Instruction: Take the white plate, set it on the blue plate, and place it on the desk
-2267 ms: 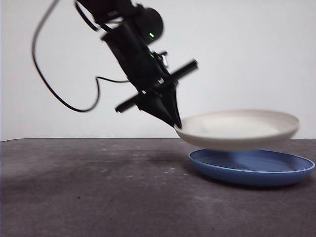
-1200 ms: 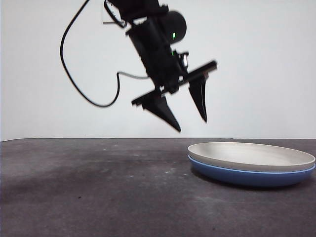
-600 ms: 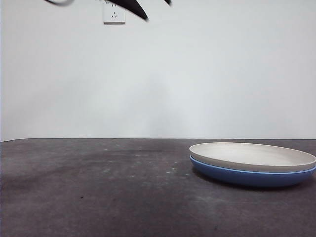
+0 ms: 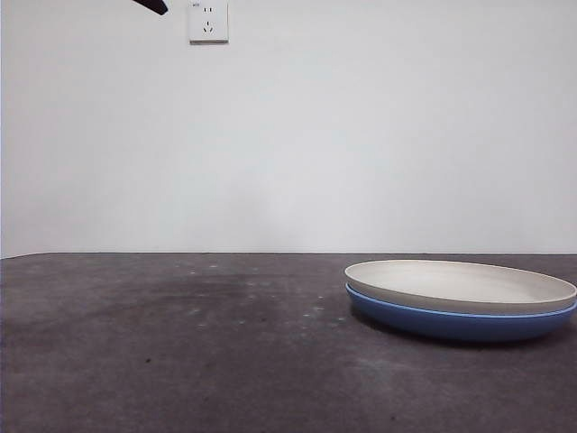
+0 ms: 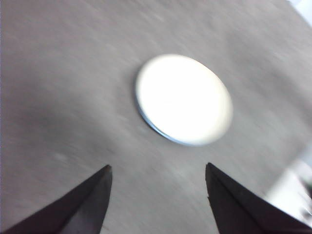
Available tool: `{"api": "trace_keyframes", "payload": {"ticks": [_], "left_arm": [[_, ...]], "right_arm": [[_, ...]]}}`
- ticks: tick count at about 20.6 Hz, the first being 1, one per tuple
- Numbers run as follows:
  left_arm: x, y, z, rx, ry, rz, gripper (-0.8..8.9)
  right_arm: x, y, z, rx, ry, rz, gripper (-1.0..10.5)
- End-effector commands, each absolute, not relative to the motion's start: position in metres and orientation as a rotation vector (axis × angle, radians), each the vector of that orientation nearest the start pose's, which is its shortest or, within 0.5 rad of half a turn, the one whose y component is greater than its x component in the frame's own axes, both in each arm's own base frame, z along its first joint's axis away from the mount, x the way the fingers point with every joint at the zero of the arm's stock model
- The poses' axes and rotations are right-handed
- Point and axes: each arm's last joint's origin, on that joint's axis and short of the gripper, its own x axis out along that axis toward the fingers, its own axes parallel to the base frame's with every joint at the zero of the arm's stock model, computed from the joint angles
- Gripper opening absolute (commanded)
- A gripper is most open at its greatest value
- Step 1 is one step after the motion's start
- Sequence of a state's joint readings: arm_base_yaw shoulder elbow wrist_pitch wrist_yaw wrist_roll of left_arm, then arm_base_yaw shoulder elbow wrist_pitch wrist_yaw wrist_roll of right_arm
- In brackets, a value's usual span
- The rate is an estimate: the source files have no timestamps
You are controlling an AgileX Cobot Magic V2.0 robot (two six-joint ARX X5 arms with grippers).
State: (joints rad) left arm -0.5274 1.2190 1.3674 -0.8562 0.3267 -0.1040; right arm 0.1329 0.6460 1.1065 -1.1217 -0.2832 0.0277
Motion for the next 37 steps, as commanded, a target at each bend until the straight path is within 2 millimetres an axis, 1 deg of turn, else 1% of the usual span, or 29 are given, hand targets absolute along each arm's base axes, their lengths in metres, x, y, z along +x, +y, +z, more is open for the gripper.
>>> {"api": "trace_keyframes", "payload": {"ticks": [1,3,5,9,11,13,15,19,22,24,29,36,37], "left_arm": [[0.184,-0.123,0.379,-0.028,0.770,-0.919,3.09],[0.173,-0.119,0.372,-0.038,0.780,-0.965,3.09],[0.167,-0.118,0.369,-0.014,0.791,-0.981,3.09],[0.166,-0.117,0.369,-0.008,0.793,-0.985,3.09],[0.166,-0.117,0.369,-0.007,0.793,-0.985,3.09],[0.166,-0.117,0.369,0.005,0.786,-0.990,3.09],[0.166,-0.117,0.369,0.010,0.787,-0.992,3.09],[0.165,-0.117,0.368,0.012,0.802,-0.990,3.09],[0.165,-0.117,0.368,0.012,0.803,-0.990,3.09],[0.165,-0.117,0.368,0.012,0.802,-0.990,3.09],[0.165,-0.117,0.368,0.012,0.803,-0.990,3.09],[0.165,-0.117,0.368,0.012,0.802,-0.990,3.09],[0.165,-0.117,0.368,0.012,0.802,-0.990,3.09]], "right_arm": [[0.077,0.019,0.371,0.084,0.668,0.391,3.6],[0.079,0.019,0.368,0.088,0.700,0.393,3.6],[0.080,0.019,0.367,0.090,0.723,0.391,3.6],[0.080,0.019,0.367,0.109,0.728,0.383,3.6],[0.086,0.019,0.364,0.147,0.758,0.341,3.6],[0.101,0.019,0.353,0.131,0.806,0.246,3.6],[0.123,0.021,0.335,0.150,0.844,0.221,3.6],[0.174,0.023,0.285,0.244,0.926,0.228,3.6],[0.207,0.016,0.259,0.274,0.979,0.179,3.6],[0.226,0.010,0.244,0.321,1.015,0.201,3.6],[0.251,0.004,0.220,0.354,1.043,0.206,3.6],[0.274,0.004,0.190,0.377,1.080,0.223,3.6],[0.277,0.004,0.186,0.378,1.088,0.222,3.4]]}}
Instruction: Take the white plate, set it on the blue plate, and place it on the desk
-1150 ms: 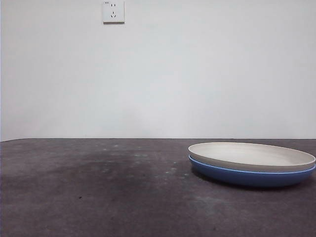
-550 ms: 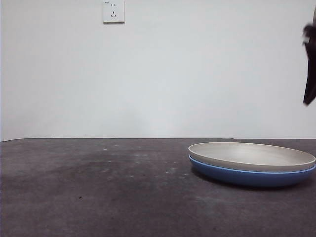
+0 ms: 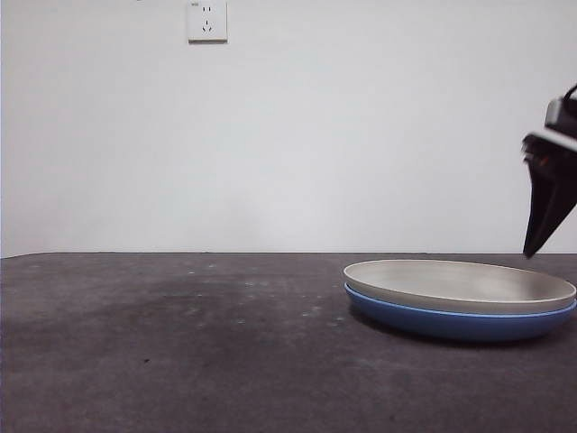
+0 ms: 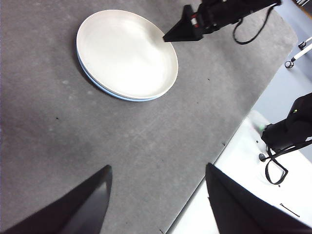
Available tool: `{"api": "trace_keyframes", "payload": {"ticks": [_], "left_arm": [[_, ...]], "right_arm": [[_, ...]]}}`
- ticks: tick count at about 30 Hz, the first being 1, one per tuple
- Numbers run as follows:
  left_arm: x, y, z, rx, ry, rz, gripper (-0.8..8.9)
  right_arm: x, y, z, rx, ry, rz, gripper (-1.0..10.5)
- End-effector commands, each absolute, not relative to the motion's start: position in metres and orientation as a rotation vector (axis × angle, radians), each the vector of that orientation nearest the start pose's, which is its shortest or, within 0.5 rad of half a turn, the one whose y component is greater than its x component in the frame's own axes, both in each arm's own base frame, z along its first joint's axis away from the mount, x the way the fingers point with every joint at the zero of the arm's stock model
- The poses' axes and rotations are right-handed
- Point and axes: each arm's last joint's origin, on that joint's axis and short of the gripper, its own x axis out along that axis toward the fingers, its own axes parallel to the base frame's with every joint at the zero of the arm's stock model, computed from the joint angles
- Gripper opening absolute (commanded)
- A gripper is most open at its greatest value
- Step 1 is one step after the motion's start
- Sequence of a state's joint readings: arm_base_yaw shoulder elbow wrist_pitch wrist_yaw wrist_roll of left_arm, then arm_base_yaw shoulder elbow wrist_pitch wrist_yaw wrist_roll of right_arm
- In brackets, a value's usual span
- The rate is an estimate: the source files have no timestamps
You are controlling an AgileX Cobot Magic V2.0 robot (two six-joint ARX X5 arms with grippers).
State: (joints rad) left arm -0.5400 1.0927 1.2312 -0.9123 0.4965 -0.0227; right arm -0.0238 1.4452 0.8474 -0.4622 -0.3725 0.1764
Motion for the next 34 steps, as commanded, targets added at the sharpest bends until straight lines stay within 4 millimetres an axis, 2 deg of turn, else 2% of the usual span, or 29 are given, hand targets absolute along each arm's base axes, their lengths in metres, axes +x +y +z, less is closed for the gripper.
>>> {"api": "trace_keyframes", "payload": {"ticks": [1,8,11,17,20,29,34], "left_arm": [[0.165,-0.117,0.368,0.012,0.803,-0.990,3.09],[0.165,-0.117,0.368,0.011,0.803,-0.990,3.09],[0.165,-0.117,0.368,0.010,0.803,-0.990,3.09],[0.165,-0.117,0.368,0.009,0.805,-0.988,3.09],[0.165,-0.117,0.368,0.008,0.805,-0.988,3.09],[0.164,-0.116,0.367,0.005,0.823,-0.984,3.09],[0.164,-0.116,0.366,0.006,0.830,-0.983,3.09]], "right_arm": [[0.279,0.004,0.181,0.380,1.097,0.222,3.1],[0.289,0.005,0.163,0.399,1.120,0.241,2.1],[0.290,0.004,0.162,0.398,1.118,0.241,1.4],[0.290,0.004,0.162,0.395,1.121,0.229,0.8],[0.290,0.004,0.162,0.405,1.121,0.221,0.1],[0.291,0.003,0.166,0.426,1.095,0.196,0.1],[0.288,0.004,0.182,0.441,1.039,0.218,0.1]]}}
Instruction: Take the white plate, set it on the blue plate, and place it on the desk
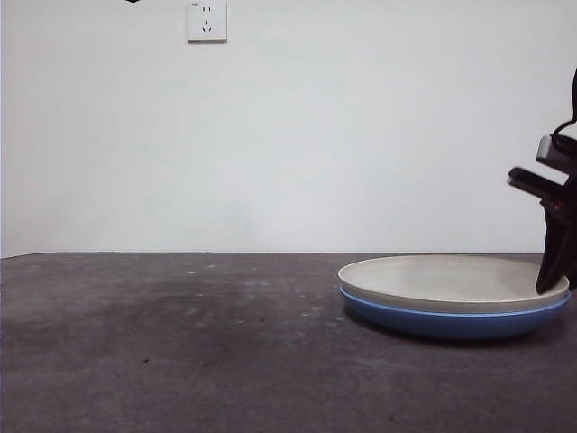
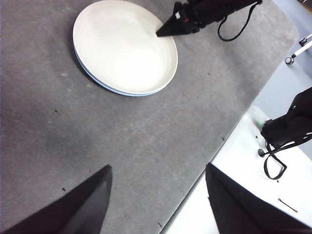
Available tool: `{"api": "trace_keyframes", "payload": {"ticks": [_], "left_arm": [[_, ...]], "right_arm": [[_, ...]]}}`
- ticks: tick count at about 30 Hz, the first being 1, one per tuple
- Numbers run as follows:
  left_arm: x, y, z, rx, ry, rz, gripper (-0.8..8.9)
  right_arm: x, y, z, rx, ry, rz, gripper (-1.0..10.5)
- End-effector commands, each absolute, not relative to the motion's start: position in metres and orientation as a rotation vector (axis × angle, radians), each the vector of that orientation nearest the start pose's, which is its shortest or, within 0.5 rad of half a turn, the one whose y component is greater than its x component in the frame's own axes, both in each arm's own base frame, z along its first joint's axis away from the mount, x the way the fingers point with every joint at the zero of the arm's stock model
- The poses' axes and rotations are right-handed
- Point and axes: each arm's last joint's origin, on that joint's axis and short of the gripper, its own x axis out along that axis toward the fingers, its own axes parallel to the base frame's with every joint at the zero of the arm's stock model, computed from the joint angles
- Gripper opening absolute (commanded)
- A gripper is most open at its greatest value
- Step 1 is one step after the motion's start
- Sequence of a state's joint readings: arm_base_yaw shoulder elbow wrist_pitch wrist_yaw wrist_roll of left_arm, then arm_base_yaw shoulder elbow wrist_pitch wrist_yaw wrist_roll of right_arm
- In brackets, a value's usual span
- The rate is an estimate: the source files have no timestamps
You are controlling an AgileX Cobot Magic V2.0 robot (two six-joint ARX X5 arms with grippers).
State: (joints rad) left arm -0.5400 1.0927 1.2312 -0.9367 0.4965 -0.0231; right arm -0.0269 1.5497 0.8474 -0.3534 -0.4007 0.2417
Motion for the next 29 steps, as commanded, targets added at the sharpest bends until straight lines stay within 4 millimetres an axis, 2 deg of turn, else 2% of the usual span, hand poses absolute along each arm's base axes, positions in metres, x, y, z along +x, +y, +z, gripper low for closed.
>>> {"api": "trace_keyframes", "payload": {"ticks": [1,6,10,19,23,29], "left_arm": [[0.164,-0.116,0.366,0.006,0.830,-0.983,3.09],[0.164,-0.116,0.367,0.006,0.824,-0.985,3.09],[0.164,-0.116,0.367,0.007,0.821,-0.985,3.09],[0.164,-0.116,0.367,0.009,0.820,-0.986,3.09],[0.164,-0.116,0.367,0.009,0.820,-0.986,3.09],[0.164,-0.116,0.367,0.009,0.820,-0.986,3.09]], "right_arm": [[0.287,0.005,0.186,0.442,1.024,0.223,0.1],[0.279,0.009,0.208,0.474,0.956,0.274,0.1],[0.276,0.017,0.217,0.472,0.928,0.299,0.1],[0.277,0.062,0.228,0.436,0.897,0.390,0.1],[0.280,0.082,0.228,0.439,0.887,0.431,0.1],[0.290,0.105,0.215,0.443,0.912,0.445,0.1]]}}
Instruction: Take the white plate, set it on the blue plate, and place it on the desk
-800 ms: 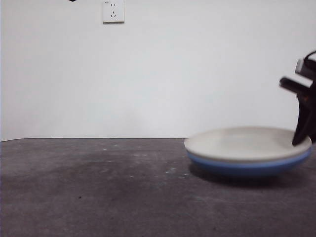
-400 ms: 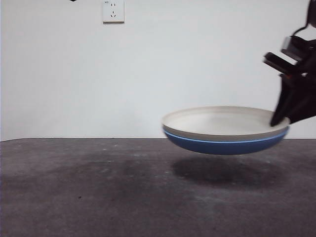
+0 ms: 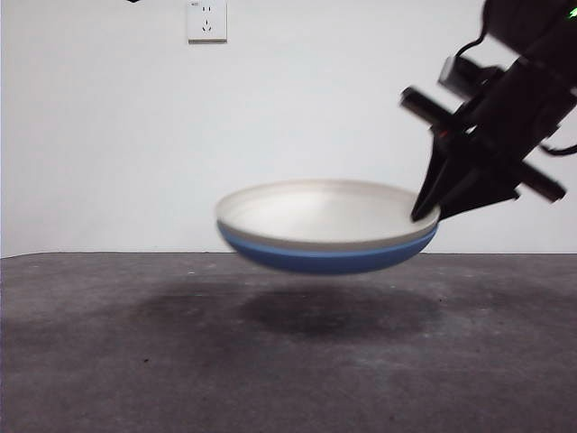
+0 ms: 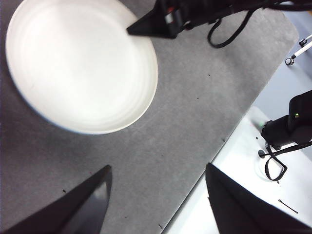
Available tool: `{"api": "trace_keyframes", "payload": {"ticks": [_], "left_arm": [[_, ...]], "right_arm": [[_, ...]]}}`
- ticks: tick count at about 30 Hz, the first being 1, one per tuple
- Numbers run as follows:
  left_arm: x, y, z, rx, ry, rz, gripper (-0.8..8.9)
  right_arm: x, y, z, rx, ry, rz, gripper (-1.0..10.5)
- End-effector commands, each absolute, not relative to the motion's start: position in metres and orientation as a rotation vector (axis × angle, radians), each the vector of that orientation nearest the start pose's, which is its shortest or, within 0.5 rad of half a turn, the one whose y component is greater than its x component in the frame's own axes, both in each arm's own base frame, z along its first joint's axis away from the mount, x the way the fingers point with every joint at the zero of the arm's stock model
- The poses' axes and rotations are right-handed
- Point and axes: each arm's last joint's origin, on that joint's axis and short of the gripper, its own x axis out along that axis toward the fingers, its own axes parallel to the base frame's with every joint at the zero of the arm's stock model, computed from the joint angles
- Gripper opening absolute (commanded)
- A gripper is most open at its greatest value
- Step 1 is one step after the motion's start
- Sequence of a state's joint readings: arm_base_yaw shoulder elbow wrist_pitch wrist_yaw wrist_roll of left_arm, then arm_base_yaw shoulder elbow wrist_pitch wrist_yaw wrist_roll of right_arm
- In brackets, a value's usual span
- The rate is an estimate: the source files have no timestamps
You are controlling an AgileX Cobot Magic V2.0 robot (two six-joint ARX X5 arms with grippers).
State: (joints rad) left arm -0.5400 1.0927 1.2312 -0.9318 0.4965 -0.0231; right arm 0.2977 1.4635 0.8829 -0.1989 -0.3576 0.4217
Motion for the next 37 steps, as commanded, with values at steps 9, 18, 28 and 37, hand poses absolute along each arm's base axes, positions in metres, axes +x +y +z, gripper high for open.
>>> {"api": "trace_keyframes", "payload": {"ticks": [9,18,28,37], "left_arm": [[0.164,-0.116,0.367,0.009,0.821,-0.986,3.09],[0.164,-0.116,0.367,0.009,0.821,-0.986,3.09],[0.164,-0.116,0.367,0.009,0.820,-0.986,3.09],[0.164,-0.116,0.367,0.009,0.821,-0.986,3.09]], "right_arm": [[0.319,0.126,0.195,0.438,0.972,0.433,0.1],[0.334,0.144,0.169,0.418,1.047,0.435,0.1],[0.331,0.143,0.163,0.409,1.100,0.410,0.4],[0.329,0.142,0.165,0.408,1.114,0.409,2.9]]}}
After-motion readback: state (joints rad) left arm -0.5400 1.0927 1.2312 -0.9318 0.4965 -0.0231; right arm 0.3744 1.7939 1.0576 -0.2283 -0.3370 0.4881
